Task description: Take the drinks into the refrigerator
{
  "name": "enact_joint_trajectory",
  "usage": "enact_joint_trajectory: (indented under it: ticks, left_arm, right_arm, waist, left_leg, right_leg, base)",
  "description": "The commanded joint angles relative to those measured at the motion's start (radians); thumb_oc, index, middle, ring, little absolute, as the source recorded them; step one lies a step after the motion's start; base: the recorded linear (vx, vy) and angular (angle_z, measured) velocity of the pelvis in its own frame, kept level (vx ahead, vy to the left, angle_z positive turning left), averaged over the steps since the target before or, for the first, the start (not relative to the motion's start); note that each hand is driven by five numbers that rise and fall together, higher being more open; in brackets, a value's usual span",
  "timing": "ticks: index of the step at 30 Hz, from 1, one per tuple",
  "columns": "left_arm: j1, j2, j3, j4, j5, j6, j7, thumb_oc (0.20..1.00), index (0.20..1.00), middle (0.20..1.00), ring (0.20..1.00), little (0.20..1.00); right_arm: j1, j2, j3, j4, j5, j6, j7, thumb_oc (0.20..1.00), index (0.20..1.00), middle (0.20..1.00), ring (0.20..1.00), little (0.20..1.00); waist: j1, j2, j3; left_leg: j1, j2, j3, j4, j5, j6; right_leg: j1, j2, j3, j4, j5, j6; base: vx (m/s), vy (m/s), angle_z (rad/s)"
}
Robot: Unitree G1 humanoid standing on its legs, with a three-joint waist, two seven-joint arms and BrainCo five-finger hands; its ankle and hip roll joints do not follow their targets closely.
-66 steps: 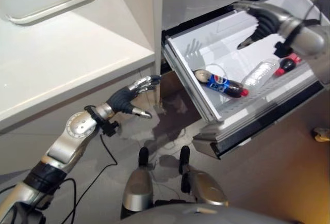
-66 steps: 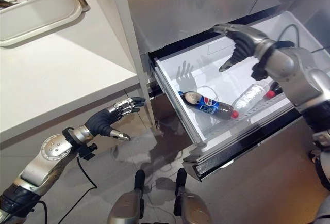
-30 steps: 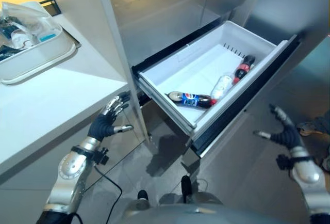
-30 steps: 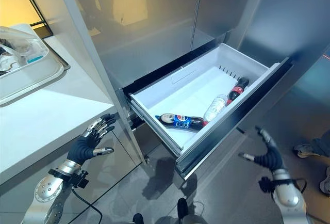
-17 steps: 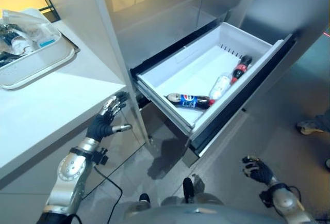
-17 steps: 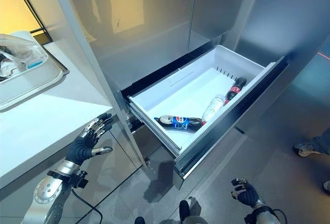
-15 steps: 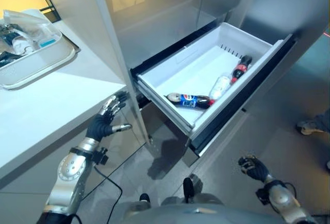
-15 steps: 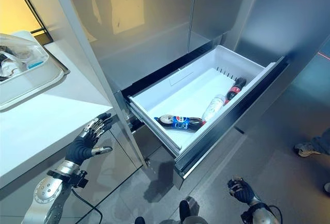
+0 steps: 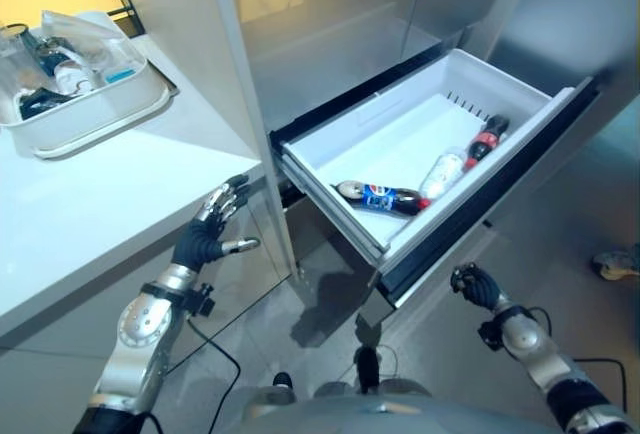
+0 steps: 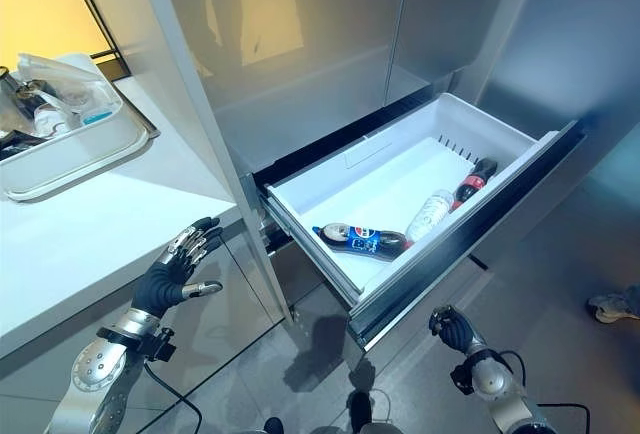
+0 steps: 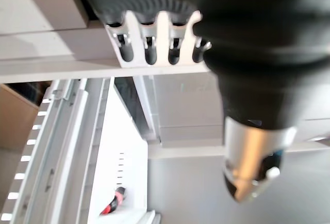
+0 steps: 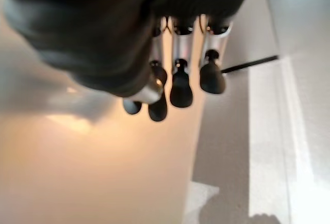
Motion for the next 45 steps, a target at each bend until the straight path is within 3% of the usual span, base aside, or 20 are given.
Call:
enact_joint_trajectory:
  ticks: [1, 9, 19, 22, 27, 31, 35, 38, 45]
  left_arm:
    - [-0.06, 0.04, -0.031, -0.018, -0.004, -0.049, -0.005, 1.0, 1.0, 1.0, 1.0, 1.0]
    - [-0.067, 0.05, -0.054, -0.033, -0.043, -0.035, -0.034, 1.0, 1.0, 1.0, 1.0, 1.0]
    - [-0.079, 0.072, -0.092, -0.076, -0.105, -0.021, -0.063, 1.0, 1.0, 1.0, 1.0, 1.0]
    - [-0.078, 0.079, -0.097, -0.107, -0.144, -0.019, -0.069, 1.0, 1.0, 1.0, 1.0, 1.0]
    - [-0.094, 0.074, -0.086, -0.101, -0.146, -0.022, -0.06, 1.0, 1.0, 1.0, 1.0, 1.0]
    - [-0.086, 0.066, -0.071, -0.104, -0.141, -0.021, -0.057, 1.0, 1.0, 1.0, 1.0, 1.0]
    - [-0.074, 0.051, -0.048, -0.108, -0.126, -0.025, -0.047, 1.0, 1.0, 1.0, 1.0, 1.0]
    - [-0.056, 0.03, -0.01, -0.095, -0.092, -0.036, -0.028, 1.0, 1.0, 1.0, 1.0, 1.0]
    - [-0.022, 0.002, 0.029, -0.089, -0.044, -0.053, 0.001, 1.0, 1.0, 1.0, 1.0, 1.0]
  right_arm:
    - [-0.137, -0.047, 0.039, -0.033, -0.008, -0.011, -0.028, 0.2, 0.2, 0.2, 0.2, 0.2]
    - [-0.292, -0.069, 0.115, 0.02, -0.008, 0.005, -0.002, 0.2, 0.2, 0.2, 0.2, 0.2]
    - [-0.662, -0.056, 0.327, -0.012, -0.001, -0.001, 0.055, 0.2, 0.2, 0.2, 0.2, 0.2]
    - [-0.851, -0.01, 0.373, -0.004, -0.002, -0.001, 0.026, 0.2, 0.2, 0.2, 0.2, 0.2]
    - [-0.935, 0.053, 0.41, -0.106, -0.021, -0.008, 0.021, 0.2, 0.2, 0.2, 0.2, 0.2]
    - [-0.902, 0.053, 0.403, -0.125, -0.02, -0.002, 0.038, 0.2, 0.2, 0.2, 0.2, 0.2]
    - [-0.719, 0.055, 0.331, -0.145, 0.043, -0.001, 0.051, 0.2, 0.2, 0.2, 0.2, 0.2]
    - [-0.498, 0.051, 0.221, -0.126, 0.086, -0.008, 0.052, 0.2, 0.2, 0.2, 0.2, 0.2]
    - [-0.228, 0.055, 0.085, -0.084, 0.09, -0.018, 0.026, 0.2, 0.2, 0.2, 0.2, 0.2]
  waist:
    - [0.03, -0.038, 0.012]
    - [0.072, -0.038, 0.011]
    - [0.144, -0.034, 0.015]
    - [0.183, -0.035, 0.018]
    - [0.196, -0.039, 0.019]
    - [0.196, -0.044, 0.019]
    - [0.189, -0.047, 0.021]
    - [0.159, -0.046, 0.027]
    - [0.109, -0.048, 0.031]
  left_leg:
    - [0.037, 0.023, -0.037, 0.014, -0.091, 0.006]
    - [0.034, 0.024, -0.053, 0.015, -0.088, 0.004]
    - [0.02, 0.032, -0.081, 0.015, -0.074, -0.002]
    - [0.008, 0.033, -0.093, 0.019, -0.068, -0.002]
    - [0.0, 0.032, -0.1, 0.02, -0.064, -0.003]
    - [-0.001, 0.031, -0.104, 0.019, -0.064, -0.001]
    - [-0.005, 0.027, -0.106, 0.018, -0.064, 0.001]
    - [-0.006, 0.025, -0.106, 0.015, -0.063, 0.001]
    - [0.001, 0.03, -0.096, 0.01, -0.064, -0.002]
  right_leg:
    - [-0.032, -0.156, -0.02, 0.097, -0.047, 0.148]
    - [-0.017, -0.16, -0.039, 0.094, -0.052, 0.145]
    - [0.003, -0.155, -0.075, 0.086, -0.059, 0.135]
    - [0.004, -0.155, -0.083, 0.081, -0.056, 0.132]
    - [0.005, -0.154, -0.088, 0.077, -0.055, 0.129]
    - [0.006, -0.155, -0.091, 0.076, -0.054, 0.128]
    - [0.004, -0.159, -0.093, 0.08, -0.054, 0.129]
    - [0.0, -0.162, -0.096, 0.084, -0.054, 0.131]
    - [-0.003, -0.159, -0.094, 0.079, -0.051, 0.133]
  base:
    - [0.02, -0.01, 0.12]
    - [0.02, -0.01, 0.06]
    - [0.01, -0.017, 0.06]
    - [0.0, -0.012, 0.1]
    - [-0.01, 0.004, 0.1]
    - [-0.02, 0.001, 0.07]
    - [-0.03, 0.007, 0.17]
    - [-0.03, 0.016, 0.1]
    - [0.0, 0.002, -0.02]
